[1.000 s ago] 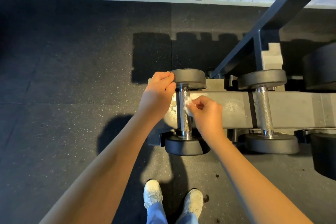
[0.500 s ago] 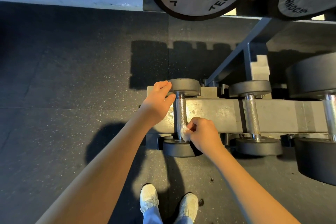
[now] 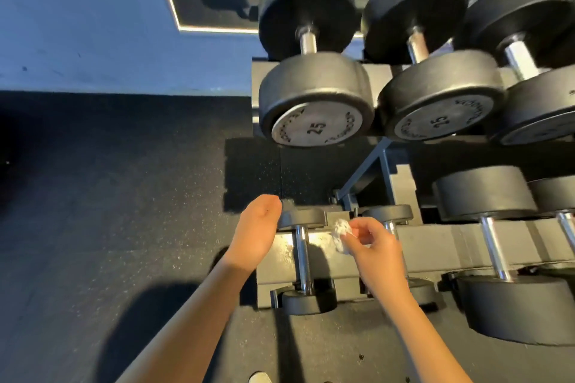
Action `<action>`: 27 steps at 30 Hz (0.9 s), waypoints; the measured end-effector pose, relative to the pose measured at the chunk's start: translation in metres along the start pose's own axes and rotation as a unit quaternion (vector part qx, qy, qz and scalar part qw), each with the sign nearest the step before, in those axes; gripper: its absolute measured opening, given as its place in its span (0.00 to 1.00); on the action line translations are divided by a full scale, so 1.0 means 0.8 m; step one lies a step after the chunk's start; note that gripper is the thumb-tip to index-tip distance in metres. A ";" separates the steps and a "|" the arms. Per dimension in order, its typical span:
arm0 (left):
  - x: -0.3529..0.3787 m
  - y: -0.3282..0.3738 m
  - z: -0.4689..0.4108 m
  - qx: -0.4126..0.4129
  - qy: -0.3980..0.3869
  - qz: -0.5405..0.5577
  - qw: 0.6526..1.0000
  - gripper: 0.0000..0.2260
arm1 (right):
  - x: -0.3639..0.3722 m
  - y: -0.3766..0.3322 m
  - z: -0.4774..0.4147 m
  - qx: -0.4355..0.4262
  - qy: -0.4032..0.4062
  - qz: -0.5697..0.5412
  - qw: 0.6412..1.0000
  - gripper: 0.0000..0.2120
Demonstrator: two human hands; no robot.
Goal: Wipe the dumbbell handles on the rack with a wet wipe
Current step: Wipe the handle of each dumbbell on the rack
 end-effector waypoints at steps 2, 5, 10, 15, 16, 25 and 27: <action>-0.007 0.031 0.010 0.009 0.019 0.026 0.999 0.13 | -0.025 -0.029 -0.003 -0.002 0.016 -0.016 1.000 0.06; -0.027 0.082 0.013 -0.003 0.078 0.062 0.995 0.11 | -0.062 -0.075 -0.010 -0.024 0.051 -0.019 0.998 0.06; -0.068 0.191 -0.008 0.107 0.161 0.006 0.981 0.09 | -0.114 -0.143 -0.044 -0.057 0.092 -0.043 0.993 0.05; -0.046 0.263 -0.064 0.187 0.117 -0.117 0.968 0.11 | -0.147 -0.185 -0.106 -0.074 0.107 -0.068 0.989 0.06; -0.039 0.267 -0.077 0.183 0.104 -0.151 0.966 0.12 | -0.153 -0.191 -0.118 -0.076 0.107 -0.068 0.989 0.06; -0.033 0.259 -0.140 0.095 0.118 -0.185 0.971 0.13 | -0.164 -0.232 -0.230 -0.090 0.077 -0.020 0.993 0.04; -0.035 0.259 -0.150 0.066 0.111 -0.137 0.982 0.14 | -0.147 -0.242 -0.248 -0.090 0.047 0.003 0.995 0.01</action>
Point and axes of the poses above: each hand's wrist, its own z-axis away from the middle knuckle, its own x-axis out of the palm, y = z × x, the point moved 9 cm from there along -z, towards the middle knuckle, and after that the axes turned 10 degrees about z, right-handed, at the moved point
